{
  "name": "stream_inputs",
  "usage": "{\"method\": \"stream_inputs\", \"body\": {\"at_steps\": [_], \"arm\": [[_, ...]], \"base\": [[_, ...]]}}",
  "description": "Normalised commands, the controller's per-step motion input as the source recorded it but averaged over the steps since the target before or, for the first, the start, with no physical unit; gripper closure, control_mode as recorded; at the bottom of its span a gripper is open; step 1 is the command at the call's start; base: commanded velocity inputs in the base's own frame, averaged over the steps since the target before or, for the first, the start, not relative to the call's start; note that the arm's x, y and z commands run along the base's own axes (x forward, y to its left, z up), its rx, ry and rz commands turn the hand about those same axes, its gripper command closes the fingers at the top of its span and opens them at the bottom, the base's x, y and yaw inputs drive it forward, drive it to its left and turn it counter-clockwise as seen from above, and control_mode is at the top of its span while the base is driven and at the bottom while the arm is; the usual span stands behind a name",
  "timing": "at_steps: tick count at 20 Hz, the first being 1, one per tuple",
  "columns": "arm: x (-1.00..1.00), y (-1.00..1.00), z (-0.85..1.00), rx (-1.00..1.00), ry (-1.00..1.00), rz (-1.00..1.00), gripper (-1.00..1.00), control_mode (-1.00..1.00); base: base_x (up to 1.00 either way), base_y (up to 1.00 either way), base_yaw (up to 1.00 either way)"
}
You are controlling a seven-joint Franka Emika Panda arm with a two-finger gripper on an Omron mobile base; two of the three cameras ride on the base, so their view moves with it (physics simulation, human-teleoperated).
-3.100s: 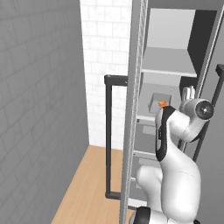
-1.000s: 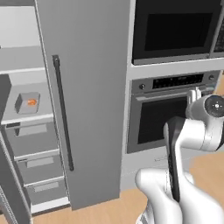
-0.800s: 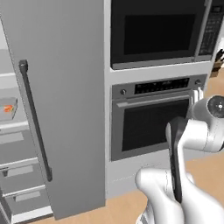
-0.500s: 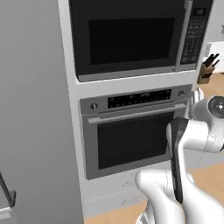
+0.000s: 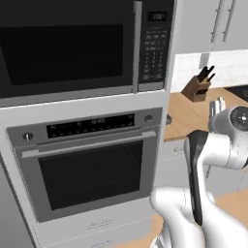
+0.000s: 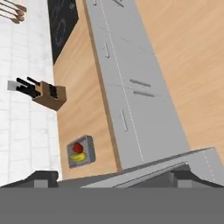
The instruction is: Take the meat container that has the shrimp and place it on the second highest rack of the freezer. Then take the vegetable container that has the bell pepper and cucumber and place it on the highest rack of the freezer.
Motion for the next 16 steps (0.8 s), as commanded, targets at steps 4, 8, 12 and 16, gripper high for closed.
{"method": "stream_inputs", "body": {"at_steps": [4,8,12,16], "arm": [[0.00,0.00,0.00,0.00,0.00,0.00,-1.00,1.00],[0.00,0.00,0.00,0.00,0.00,0.00,-1.00,1.00],[0.00,0.00,0.00,0.00,0.00,0.00,-1.00,1.00],[0.16,-0.09,-0.28,0.03,0.01,0.20,-1.00,-1.00]], "base": [[0.61,-0.85,0.28],[0.75,-0.56,0.41],[0.52,-0.53,0.47],[0.13,-0.19,0.22]]}}
